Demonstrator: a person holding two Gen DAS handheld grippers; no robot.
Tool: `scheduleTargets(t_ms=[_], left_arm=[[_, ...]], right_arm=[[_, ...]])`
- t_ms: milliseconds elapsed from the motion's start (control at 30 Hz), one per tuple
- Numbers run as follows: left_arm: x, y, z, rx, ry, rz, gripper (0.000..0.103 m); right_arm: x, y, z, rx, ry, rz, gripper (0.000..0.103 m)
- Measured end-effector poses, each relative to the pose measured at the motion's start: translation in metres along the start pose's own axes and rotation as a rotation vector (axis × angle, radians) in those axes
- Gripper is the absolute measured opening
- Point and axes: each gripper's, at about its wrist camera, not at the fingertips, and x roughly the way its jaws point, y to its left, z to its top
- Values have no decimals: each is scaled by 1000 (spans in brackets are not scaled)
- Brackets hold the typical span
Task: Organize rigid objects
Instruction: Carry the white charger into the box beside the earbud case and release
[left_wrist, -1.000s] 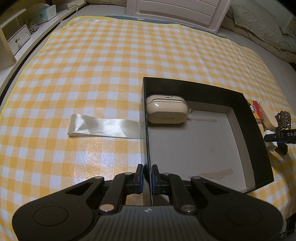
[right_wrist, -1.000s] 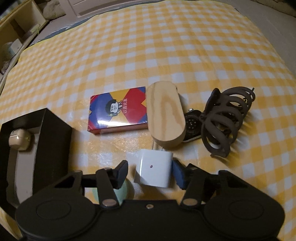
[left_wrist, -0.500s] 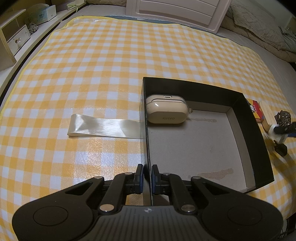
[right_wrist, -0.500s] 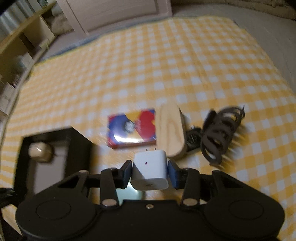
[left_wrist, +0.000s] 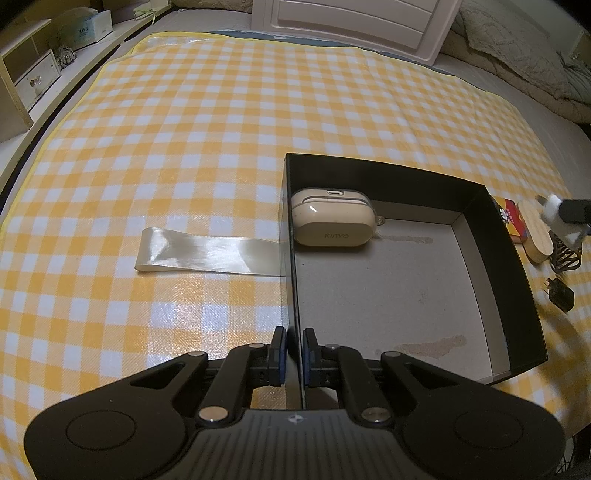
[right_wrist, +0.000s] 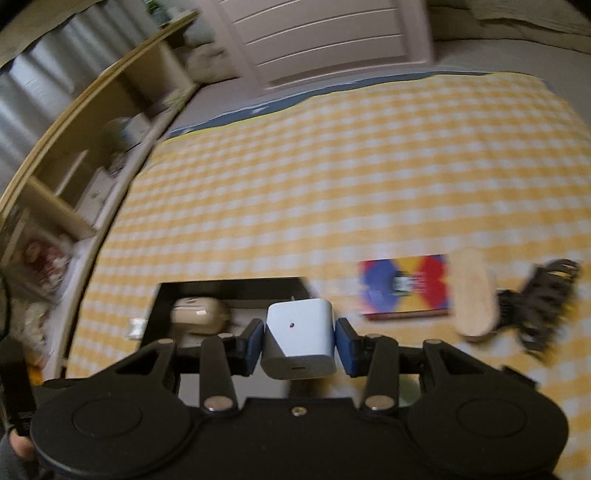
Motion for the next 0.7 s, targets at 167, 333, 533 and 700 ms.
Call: scheduleTargets(t_ms=[167, 333, 533, 700], left_arm=[[0, 1, 0, 1, 0, -1, 9], [0, 0, -1, -1, 0, -6, 10], [0, 0, -5, 3, -2, -9, 10], [0, 2, -4, -1, -3, -12, 10]], right_arm=[[33, 42, -4, -49, 68, 48, 43], [77, 71, -16, -79, 156, 50, 43], [114, 99, -25, -144, 173, 10, 43], [136, 101, -31, -114, 231, 32, 43]])
